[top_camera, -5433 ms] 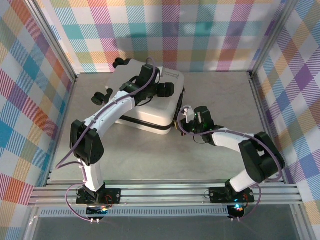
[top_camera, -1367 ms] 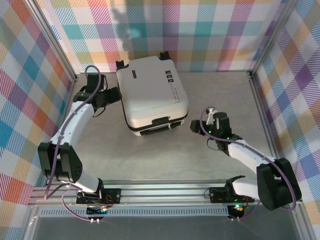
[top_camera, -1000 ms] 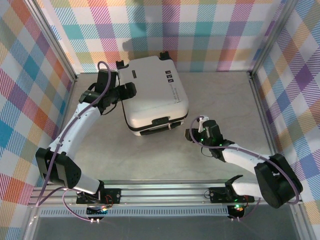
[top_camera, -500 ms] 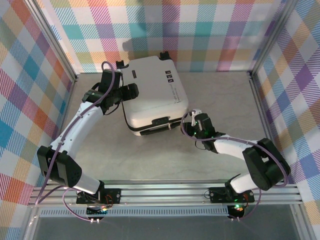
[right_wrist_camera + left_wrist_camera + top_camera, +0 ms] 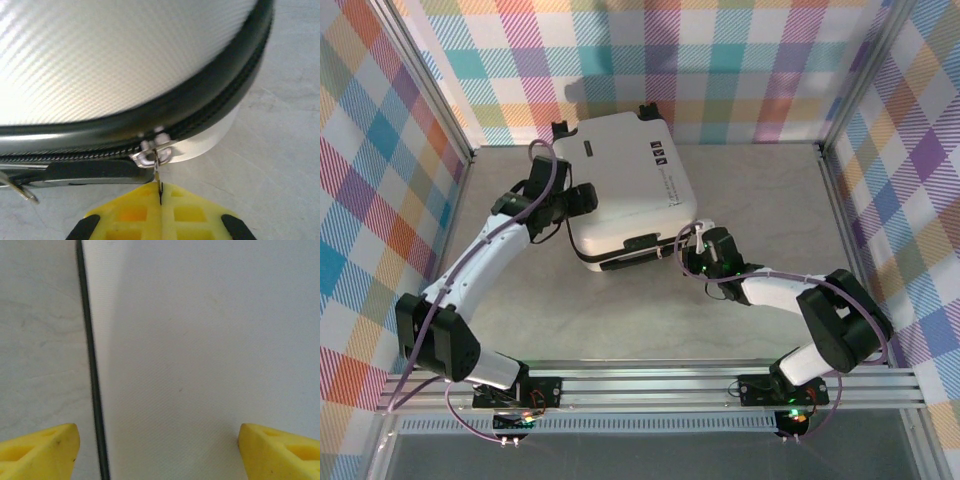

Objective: Pack the luggage

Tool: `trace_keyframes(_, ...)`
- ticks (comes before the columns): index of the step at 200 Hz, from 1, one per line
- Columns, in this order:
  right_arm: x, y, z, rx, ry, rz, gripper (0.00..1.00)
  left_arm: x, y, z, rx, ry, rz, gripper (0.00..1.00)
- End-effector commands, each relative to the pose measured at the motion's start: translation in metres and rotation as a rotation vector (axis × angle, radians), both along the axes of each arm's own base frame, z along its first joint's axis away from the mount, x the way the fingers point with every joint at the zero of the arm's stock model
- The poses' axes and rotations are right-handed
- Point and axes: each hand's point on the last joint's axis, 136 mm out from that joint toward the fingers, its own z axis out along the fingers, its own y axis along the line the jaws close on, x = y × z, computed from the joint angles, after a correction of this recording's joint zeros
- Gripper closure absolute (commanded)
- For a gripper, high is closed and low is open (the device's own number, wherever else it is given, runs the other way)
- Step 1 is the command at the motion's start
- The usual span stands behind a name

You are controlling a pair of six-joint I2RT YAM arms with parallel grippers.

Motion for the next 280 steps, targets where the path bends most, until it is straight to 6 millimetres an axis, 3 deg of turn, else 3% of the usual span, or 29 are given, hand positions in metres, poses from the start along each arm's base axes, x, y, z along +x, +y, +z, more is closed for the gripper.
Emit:
trace_keyframes(1, 0.006, 0.004, 0.023, 0.006, -0.068, 0.016, 1.00, -0.021, 0.025, 0.006, 0.041, -0.026, 0.094, 0.17)
trace_keyframes(25, 0.003, 0.002, 0.025, -0.013, -0.080, 0.030, 1.00, -0.037, 0.038, -0.002, 0.057, -0.013, 0.134, 0.16)
trace_keyframes(52, 0.002, 0.002, 0.025, -0.026, -0.082, 0.043, 1.00, -0.047, 0.040, -0.027, 0.046, 0.036, 0.156, 0.16)
trace_keyframes(107, -0.003, 0.013, 0.026, -0.043, -0.101, 0.110, 1.00, -0.049, 0.022, -0.070, -0.045, 0.105, 0.140, 0.17)
trace_keyframes(150, -0.024, 0.049, 0.031, -0.082, -0.165, 0.299, 1.00, -0.047, 0.003, -0.077, -0.049, 0.114, 0.109, 0.18)
trace_keyframes(216, -0.051, 0.086, 0.022, -0.123, -0.177, 0.499, 1.00, -0.045, -0.003, -0.075, -0.046, 0.110, 0.104, 0.18)
trace_keyframes(239, -0.041, 0.074, 0.019, -0.140, -0.166, 0.403, 1.00, -0.045, 0.002, -0.074, -0.017, 0.110, 0.111, 0.17)
trace_keyframes(261, -0.017, 0.035, 0.024, -0.066, -0.088, 0.224, 1.00, -0.047, 0.004, -0.072, -0.004, 0.113, 0.113, 0.17)
trace_keyframes(269, -0.012, 0.021, 0.029, -0.039, -0.081, 0.169, 0.88, -0.048, 0.006, -0.068, -0.005, 0.105, 0.113, 0.17)
trace_keyframes(280, -0.008, 0.009, 0.037, -0.013, -0.084, 0.137, 0.81, -0.049, 0.008, -0.061, -0.001, 0.086, 0.113, 0.17)
